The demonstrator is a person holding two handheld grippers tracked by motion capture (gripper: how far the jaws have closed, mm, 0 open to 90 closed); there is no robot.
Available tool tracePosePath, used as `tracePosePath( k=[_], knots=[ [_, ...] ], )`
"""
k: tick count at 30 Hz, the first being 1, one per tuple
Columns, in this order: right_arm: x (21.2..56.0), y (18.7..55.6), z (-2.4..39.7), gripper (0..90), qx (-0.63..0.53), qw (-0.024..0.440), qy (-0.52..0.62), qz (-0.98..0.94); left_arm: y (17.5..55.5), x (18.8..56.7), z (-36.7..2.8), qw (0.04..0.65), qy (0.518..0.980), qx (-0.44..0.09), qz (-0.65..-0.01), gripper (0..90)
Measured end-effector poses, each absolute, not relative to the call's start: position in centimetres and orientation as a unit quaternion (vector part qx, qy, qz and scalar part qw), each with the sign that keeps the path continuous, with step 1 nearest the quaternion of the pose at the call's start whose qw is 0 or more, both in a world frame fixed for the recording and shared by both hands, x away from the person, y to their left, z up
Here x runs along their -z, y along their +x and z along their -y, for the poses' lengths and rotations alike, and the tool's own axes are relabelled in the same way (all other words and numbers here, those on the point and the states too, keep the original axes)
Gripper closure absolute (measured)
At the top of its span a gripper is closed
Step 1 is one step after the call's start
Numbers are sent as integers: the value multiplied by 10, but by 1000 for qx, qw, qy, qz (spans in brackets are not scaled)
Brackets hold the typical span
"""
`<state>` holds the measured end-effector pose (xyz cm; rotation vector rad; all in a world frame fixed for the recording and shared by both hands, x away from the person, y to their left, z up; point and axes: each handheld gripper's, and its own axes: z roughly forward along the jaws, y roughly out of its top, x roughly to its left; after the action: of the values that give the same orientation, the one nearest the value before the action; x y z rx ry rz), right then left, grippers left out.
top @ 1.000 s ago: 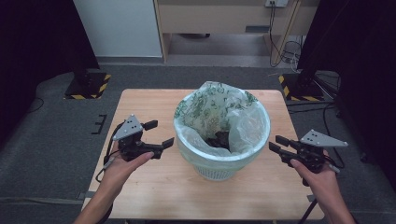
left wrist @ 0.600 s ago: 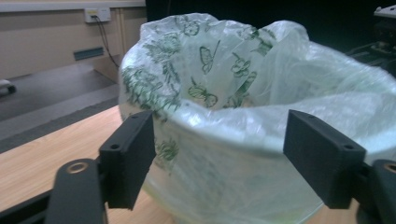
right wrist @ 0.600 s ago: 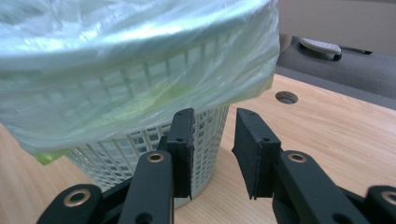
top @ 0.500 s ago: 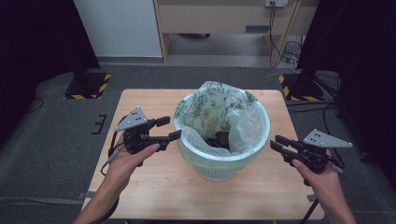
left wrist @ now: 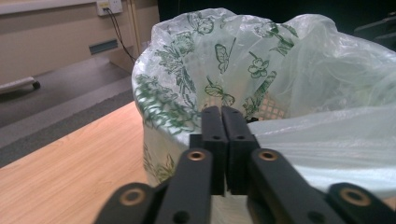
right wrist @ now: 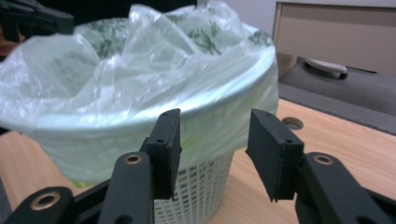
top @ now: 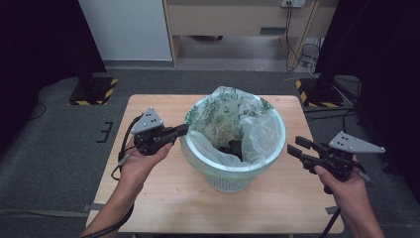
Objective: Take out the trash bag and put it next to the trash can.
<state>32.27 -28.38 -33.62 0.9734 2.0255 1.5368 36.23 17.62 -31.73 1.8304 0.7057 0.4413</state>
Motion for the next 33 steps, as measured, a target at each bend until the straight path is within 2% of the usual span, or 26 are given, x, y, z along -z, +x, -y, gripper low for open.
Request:
tracePosePath(
  k=[10, 19, 23, 24, 25, 26, 28, 29, 30, 31, 32, 33],
  knots=[
    [319, 326, 267, 467, -563, 198, 336, -728, 363, 294, -171, 554, 758, -181, -293, 900],
    [309, 337, 217, 308, -549, 168, 310, -758, 367, 279, -161, 568, 749, -168, -296, 900],
    [308, 341, 201, 287, -535, 166, 310, -768, 367, 276, -165, 581, 739, -165, -299, 900],
    [309, 344, 192, 376, -519, 173, 310, -778, 367, 274, -167, 586, 735, -163, -300, 900],
    [309, 344, 192, 376, -519, 173, 310, -778, 366, 272, -169, 590, 731, -162, -301, 900],
    [311, 346, 184, 430, -500, 181, 309, -788, 365, 268, -172, 589, 732, -166, -298, 900],
    [312, 348, 181, 449, -491, 182, 311, -793, 364, 267, -172, 587, 733, -169, -298, 900],
    [313, 348, 179, 565, -482, 189, 308, -798, 364, 267, -173, 587, 734, -169, -298, 900],
    [313, 349, 178, 608, -479, 188, 309, -800, 363, 268, -173, 586, 734, -169, -298, 900],
    [313, 349, 178, 608, -479, 188, 309, -800, 362, 268, -172, 585, 736, -169, -297, 900],
    [312, 350, 177, 723, -472, 187, 308, -805, 360, 270, -170, 582, 739, -169, -294, 900],
    [312, 350, 177, 723, -472, 187, 308, -805, 360, 270, -170, 582, 739, -169, -294, 900]
  ],
)
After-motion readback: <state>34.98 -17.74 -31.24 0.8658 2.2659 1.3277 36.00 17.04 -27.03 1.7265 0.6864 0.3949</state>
